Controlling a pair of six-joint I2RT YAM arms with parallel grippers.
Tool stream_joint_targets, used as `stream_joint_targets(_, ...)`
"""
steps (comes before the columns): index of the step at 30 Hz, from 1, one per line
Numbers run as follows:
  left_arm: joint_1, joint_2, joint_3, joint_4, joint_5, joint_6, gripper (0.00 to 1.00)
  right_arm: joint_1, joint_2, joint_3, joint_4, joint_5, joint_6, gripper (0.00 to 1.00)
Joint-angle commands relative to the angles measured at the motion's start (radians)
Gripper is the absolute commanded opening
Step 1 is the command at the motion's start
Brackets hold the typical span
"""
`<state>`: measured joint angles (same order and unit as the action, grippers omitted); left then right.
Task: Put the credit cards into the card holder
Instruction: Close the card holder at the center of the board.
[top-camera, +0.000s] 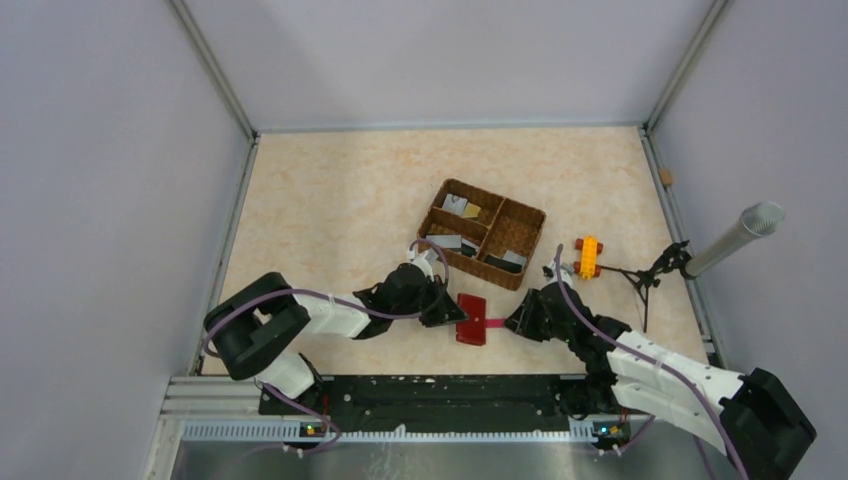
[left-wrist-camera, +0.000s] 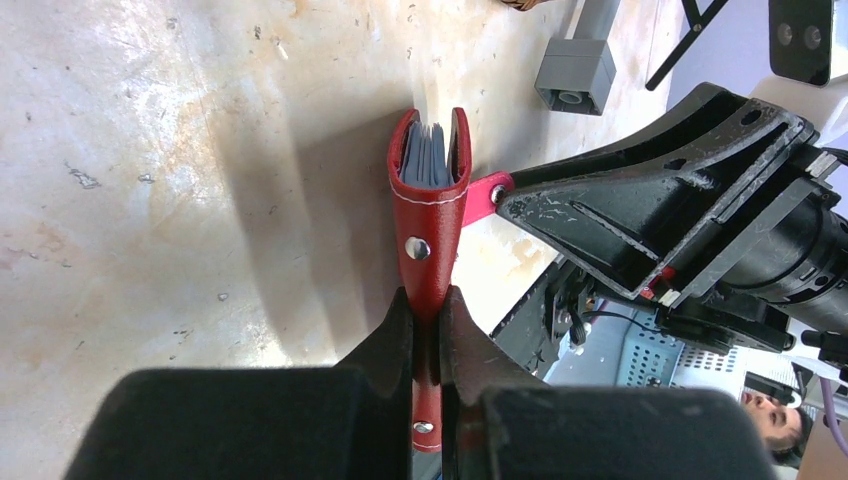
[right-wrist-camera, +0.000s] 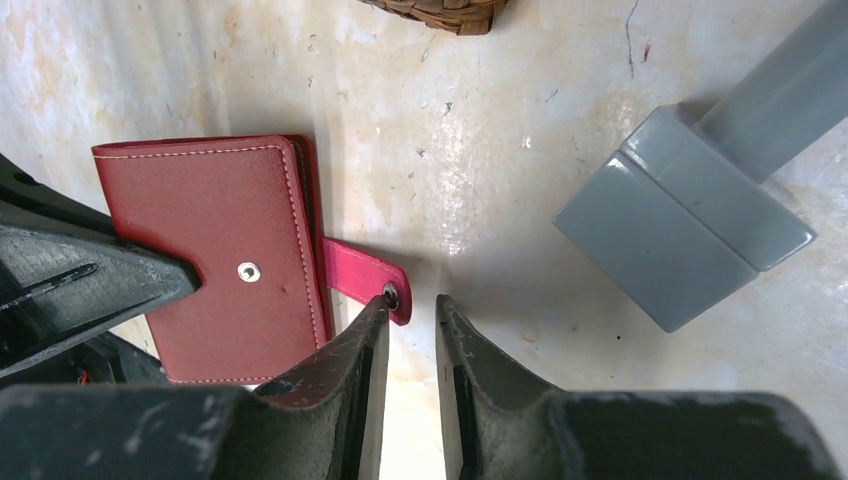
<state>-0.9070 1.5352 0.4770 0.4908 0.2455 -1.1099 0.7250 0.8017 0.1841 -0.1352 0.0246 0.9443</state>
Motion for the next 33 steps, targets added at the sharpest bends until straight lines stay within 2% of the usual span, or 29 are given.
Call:
stream_joint_targets(1,-0.003,-0.026,0.017,-0.057,-0.034,0.038,0.00,-0.018,0.016,0.038,0.043,-0.002,-0.026,0.21)
stream_joint_targets(19,-0.004,-0.016,0.022,-0.061,-0.031,0.035,0.00,-0.019,-0.001,0.023,0.086,-0.022,-0.006,0.09)
stream_joint_targets(28,-0.006,-0.009,0.024,-0.061,-0.028,0.033,0.00,-0.019,-0.031,0.020,0.069,-0.022,-0.001,0.08)
stream_joint_targets(31,-0.007,-0.006,0.023,-0.060,-0.026,0.032,0.00,-0.019,-0.030,0.019,0.069,-0.022,-0.001,0.01)
stream_joint_targets(33,-0.007,-0.006,0.024,-0.060,-0.026,0.032,0.00,-0.019,-0.027,0.018,0.071,-0.043,-0.001,0.00)
